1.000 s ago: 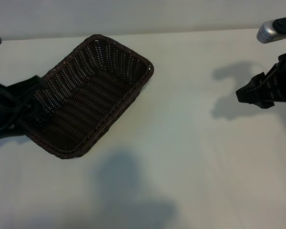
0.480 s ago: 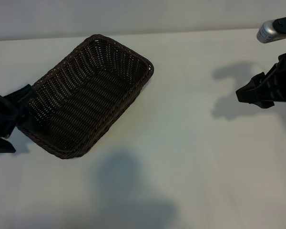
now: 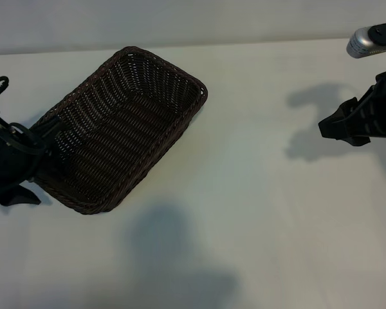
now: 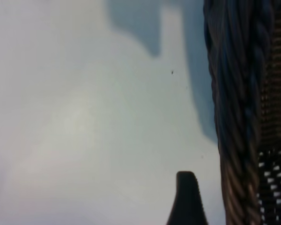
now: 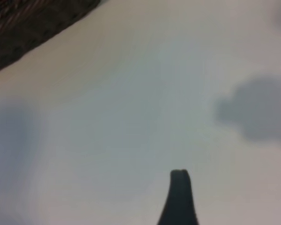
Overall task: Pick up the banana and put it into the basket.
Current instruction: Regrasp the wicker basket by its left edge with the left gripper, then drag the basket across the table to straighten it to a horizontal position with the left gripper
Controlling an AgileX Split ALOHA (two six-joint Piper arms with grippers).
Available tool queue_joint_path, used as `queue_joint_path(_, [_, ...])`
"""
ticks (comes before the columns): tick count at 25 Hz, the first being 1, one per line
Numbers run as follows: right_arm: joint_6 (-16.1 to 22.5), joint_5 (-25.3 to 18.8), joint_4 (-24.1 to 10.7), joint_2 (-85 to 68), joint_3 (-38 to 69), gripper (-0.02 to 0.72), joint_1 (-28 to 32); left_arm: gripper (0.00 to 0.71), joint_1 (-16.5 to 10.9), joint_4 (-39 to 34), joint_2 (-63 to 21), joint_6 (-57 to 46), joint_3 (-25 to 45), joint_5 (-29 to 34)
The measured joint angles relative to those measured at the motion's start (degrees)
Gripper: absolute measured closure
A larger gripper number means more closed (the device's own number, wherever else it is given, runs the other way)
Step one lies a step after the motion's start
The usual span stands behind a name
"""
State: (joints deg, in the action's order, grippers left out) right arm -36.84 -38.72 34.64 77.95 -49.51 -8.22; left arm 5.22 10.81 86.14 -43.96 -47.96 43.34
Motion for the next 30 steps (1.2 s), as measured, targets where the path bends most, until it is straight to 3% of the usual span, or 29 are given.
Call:
queue_joint_path(13, [0.0, 0.0, 0.06, 0.0, 0.0, 0.121, 0.0, 0.172, 0.0, 0.11, 8.91, -2.04, 0.05, -6.0])
queue_joint_path(15, [0.0, 0.0, 0.06, 0.0, 0.0, 0.121, 0.0, 0.238, 0.0, 0.11, 8.91, -2.15, 0.05, -6.19])
queue_joint_path(20, [0.0, 0.0, 0.06, 0.0, 0.0, 0.121, 0.0, 0.526, 0.0, 0.1, 8.91, -2.55, 0.1, -6.58])
queue_joint_path(30, [0.0, -0.05, 0.06, 0.0, 0.0, 0.121, 0.0, 0.547, 0.0, 1.18, 5.97, -2.15, 0.1, -7.5])
